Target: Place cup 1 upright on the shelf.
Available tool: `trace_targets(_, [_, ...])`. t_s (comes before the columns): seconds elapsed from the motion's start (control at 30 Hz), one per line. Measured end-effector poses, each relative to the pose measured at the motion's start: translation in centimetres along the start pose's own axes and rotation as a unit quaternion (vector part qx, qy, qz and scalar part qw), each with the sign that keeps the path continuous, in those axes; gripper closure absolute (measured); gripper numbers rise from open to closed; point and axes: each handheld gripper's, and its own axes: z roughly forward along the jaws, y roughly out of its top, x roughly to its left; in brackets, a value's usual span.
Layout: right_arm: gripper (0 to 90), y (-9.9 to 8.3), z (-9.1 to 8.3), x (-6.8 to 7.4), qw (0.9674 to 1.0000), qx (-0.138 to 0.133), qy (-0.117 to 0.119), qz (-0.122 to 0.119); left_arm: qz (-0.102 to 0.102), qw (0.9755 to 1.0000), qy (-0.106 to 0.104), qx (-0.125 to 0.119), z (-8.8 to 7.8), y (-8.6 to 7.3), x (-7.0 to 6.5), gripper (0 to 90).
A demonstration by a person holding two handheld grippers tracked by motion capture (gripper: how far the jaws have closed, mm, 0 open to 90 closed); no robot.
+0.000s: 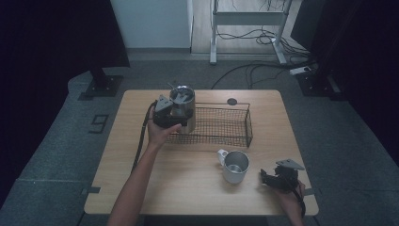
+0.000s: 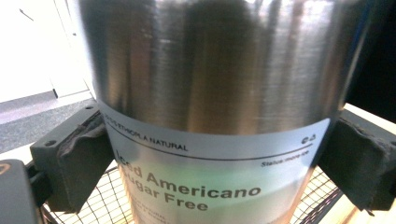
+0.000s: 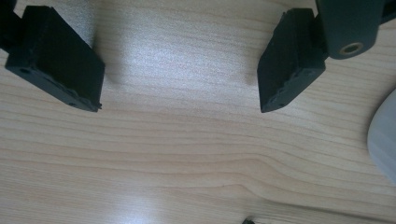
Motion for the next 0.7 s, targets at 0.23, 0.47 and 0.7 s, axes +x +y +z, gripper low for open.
trace_targets(0.23, [14.6, 0.0, 0.0, 0.0, 1.0, 0.0, 0.0, 0.0, 0.002, 1.0, 0.005, -0.001, 0.3, 0.3, 0.2, 4.5])
trace_targets(0.47, [14.6, 0.0, 0.0, 0.0, 1.0, 0.0, 0.0, 0.0, -0.003, 0.9999, 0.009, 0.007, 0.8, -0.2, 0.6, 4.5])
trace_targets(0.7, [14.6, 0.0, 0.0, 0.0, 1.0, 0.0, 0.0, 0.0, -0.005, 0.9998, 0.013, 0.017, 1.5, -0.7, 0.8, 4.5])
